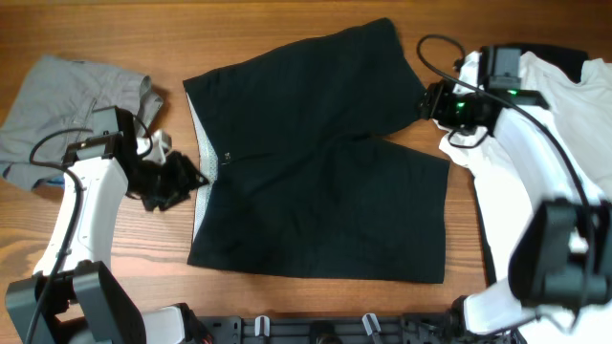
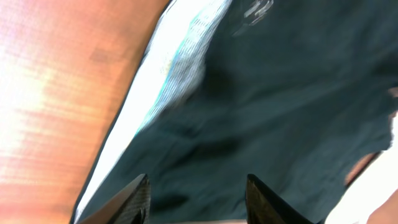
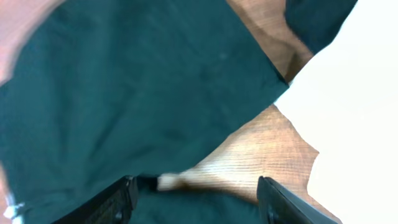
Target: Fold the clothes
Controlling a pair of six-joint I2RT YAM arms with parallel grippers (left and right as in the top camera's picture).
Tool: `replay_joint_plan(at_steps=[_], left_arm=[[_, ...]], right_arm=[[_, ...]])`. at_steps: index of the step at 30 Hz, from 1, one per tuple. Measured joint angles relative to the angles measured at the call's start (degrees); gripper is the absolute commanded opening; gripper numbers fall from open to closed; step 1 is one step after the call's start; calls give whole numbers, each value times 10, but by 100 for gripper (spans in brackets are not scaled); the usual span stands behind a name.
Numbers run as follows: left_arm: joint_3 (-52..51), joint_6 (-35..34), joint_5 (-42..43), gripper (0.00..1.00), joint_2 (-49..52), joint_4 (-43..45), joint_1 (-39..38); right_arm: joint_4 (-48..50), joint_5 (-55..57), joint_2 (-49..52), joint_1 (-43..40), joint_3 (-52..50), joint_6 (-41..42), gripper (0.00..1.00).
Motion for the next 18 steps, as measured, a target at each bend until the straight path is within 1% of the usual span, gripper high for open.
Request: replay_joint_plan(at_steps=[2, 3, 4, 5, 7, 9, 10, 14, 16, 18], left_arm=[[0, 0, -19, 41, 0, -35, 0], [0, -2, -28, 36, 0, -49, 0], [0, -7, -36, 29, 0, -60, 0], [0, -15, -45, 25, 0, -67, 0], [-2, -30, -61, 25, 0, -67, 0], [-12, -43, -75, 35, 0, -56, 0], [-24, -50, -79, 38, 0, -37, 0], [-63, -50, -70, 38, 0, 54, 0], [-74, -40, -58, 35, 0, 122, 0], [-77, -36, -49, 35, 0, 178, -3]], right_arm=[[-24, 0, -52, 0, 0, -2, 71], [-33, 0, -74, 0, 0, -2, 72], [-47, 0, -98, 0, 0, -3, 72], [-59, 0, -120, 0, 0, -3, 72], [-76, 0, -146, 0, 0, -2, 72], [-96, 0, -156, 0, 0, 0, 72], [-107, 0, -156, 0, 0, 1, 72], [-124, 0, -154, 0, 0, 3, 72], [-123, 0, -153, 0, 0, 2, 71], [-124, 0, -150, 0, 0, 2, 71]])
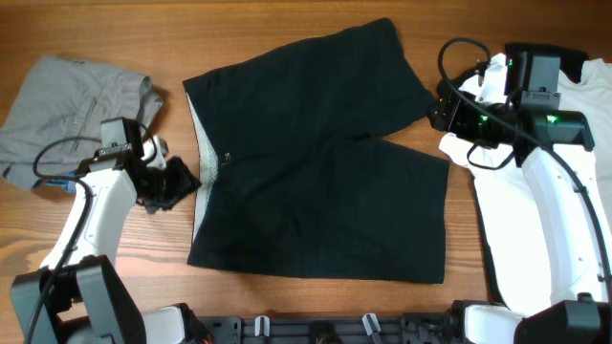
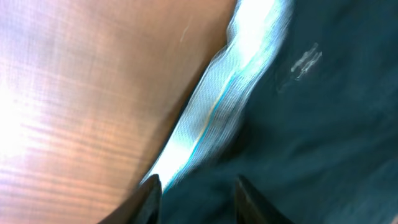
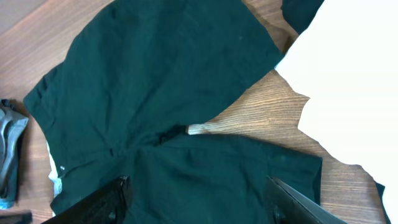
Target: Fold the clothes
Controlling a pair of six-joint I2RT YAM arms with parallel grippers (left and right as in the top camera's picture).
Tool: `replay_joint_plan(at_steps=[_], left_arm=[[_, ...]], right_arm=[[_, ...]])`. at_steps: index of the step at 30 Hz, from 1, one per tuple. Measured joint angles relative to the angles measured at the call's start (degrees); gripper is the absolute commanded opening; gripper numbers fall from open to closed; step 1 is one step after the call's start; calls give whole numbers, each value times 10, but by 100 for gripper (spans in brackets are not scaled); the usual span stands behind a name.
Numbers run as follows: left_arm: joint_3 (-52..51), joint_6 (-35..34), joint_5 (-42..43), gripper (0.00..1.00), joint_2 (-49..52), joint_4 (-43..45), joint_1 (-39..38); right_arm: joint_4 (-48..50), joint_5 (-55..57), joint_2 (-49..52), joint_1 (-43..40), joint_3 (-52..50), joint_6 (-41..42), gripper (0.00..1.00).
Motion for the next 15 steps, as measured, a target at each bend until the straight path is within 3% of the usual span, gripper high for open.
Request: replay_joint_plan(at_steps=[8, 15], left_arm=[[-3, 24, 42, 37, 31, 148, -47], [-3, 32, 47, 27, 118, 209, -75]], right_arm=[[-15, -2, 27, 0, 0, -2, 70], [-29, -3, 45, 4, 0, -10, 59]])
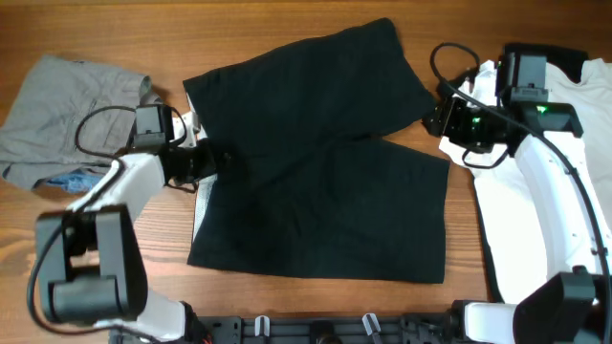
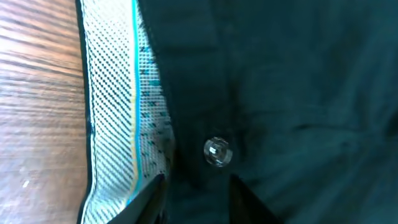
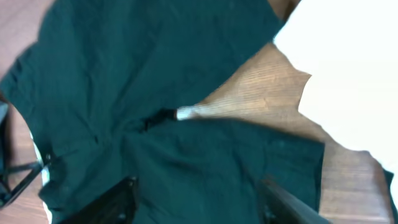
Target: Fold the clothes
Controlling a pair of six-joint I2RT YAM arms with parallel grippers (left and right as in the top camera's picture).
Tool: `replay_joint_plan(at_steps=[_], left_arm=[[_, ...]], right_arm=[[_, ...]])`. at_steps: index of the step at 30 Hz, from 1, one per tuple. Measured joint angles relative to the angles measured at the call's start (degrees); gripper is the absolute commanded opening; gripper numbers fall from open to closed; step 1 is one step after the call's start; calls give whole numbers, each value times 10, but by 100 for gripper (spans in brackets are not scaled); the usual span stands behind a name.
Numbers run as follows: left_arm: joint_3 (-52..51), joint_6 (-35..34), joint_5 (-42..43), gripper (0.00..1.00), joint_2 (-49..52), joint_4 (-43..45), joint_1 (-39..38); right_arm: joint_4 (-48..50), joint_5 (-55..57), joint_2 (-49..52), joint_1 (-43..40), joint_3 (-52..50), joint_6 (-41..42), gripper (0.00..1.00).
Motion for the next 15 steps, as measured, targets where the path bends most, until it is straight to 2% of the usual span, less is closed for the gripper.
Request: replay_joint_plan(at_steps=[15], left_arm=[[0, 2, 6, 23, 18, 43, -13]], right_arm=[[-31, -4, 101, 9, 0, -1, 55]])
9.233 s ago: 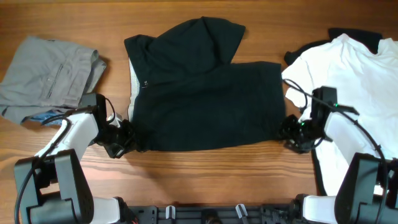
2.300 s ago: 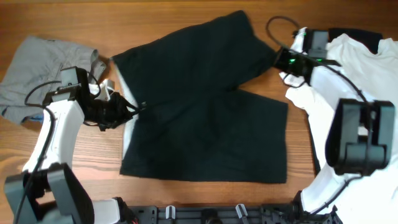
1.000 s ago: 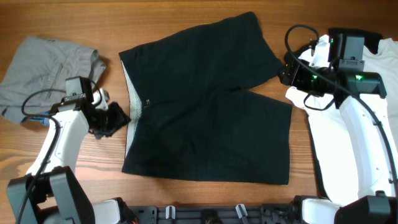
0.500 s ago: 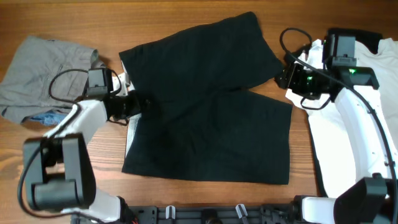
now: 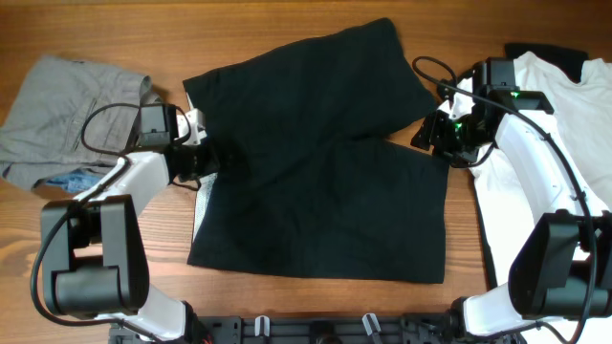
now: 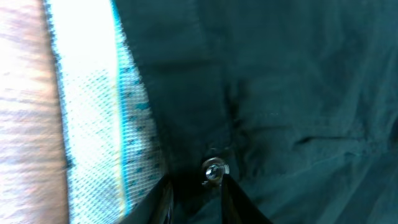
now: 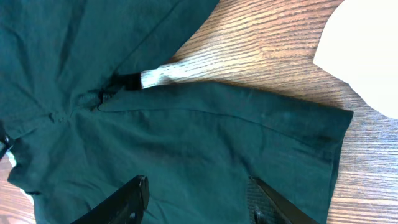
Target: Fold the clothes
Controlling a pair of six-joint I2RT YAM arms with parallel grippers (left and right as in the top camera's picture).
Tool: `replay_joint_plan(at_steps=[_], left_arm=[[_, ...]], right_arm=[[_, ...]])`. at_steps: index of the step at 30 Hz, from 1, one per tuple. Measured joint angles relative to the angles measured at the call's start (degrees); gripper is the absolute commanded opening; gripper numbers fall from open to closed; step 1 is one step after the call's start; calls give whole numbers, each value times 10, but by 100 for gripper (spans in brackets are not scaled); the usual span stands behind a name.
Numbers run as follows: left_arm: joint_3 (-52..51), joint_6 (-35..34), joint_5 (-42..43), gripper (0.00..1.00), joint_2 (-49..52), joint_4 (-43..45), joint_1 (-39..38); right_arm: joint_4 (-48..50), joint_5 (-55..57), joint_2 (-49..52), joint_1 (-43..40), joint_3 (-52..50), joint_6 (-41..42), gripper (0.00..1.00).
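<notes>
Black shorts (image 5: 316,162) lie spread flat on the wooden table, waistband to the left, legs to the right. My left gripper (image 5: 212,158) is low over the waistband. Its fingers stand narrowly apart around the dark cloth beside the metal button (image 6: 213,169), next to the white and blue lining (image 6: 93,124). My right gripper (image 5: 427,134) hovers wide open over the near leg (image 7: 186,143), just below the gap between the legs, with nothing between its fingers (image 7: 134,199).
A grey garment (image 5: 72,105) lies crumpled at the far left, with a bit of blue cloth (image 5: 62,180) below it. A white shirt (image 5: 555,143) lies along the right side, under the right arm. Bare wood (image 7: 261,50) shows between the shorts' legs.
My left gripper's fingers have come closer together, with the button now at their tips. My right gripper has moved left and nearer to the near leg of the shorts.
My left gripper was open beside the waistband's outer edge and stayed there. It then sat over the waistband by the button, where its fingers have narrowed. My right gripper, open throughout, went from the far leg's hem to over the gap, then to the near leg.
</notes>
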Motion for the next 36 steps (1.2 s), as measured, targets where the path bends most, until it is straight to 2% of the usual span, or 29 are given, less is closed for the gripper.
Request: replay_joint_plan(at_steps=[4, 8, 9, 24, 36], left_arm=[[0, 1, 0, 13, 0, 17, -17], [0, 2, 0, 11, 0, 18, -24], [0, 2, 0, 4, 0, 18, -24], [3, 3, 15, 4, -1, 0, -21], [5, 3, 13, 4, -105, -59, 47]], right_arm=[[0, 0, 0, 0, 0, -2, 54], [0, 0, 0, 0, 0, -4, 54], [0, 0, 0, 0, 0, -4, 54], [0, -2, 0, 0, 0, -4, 54], [0, -2, 0, 0, 0, -4, 54]])
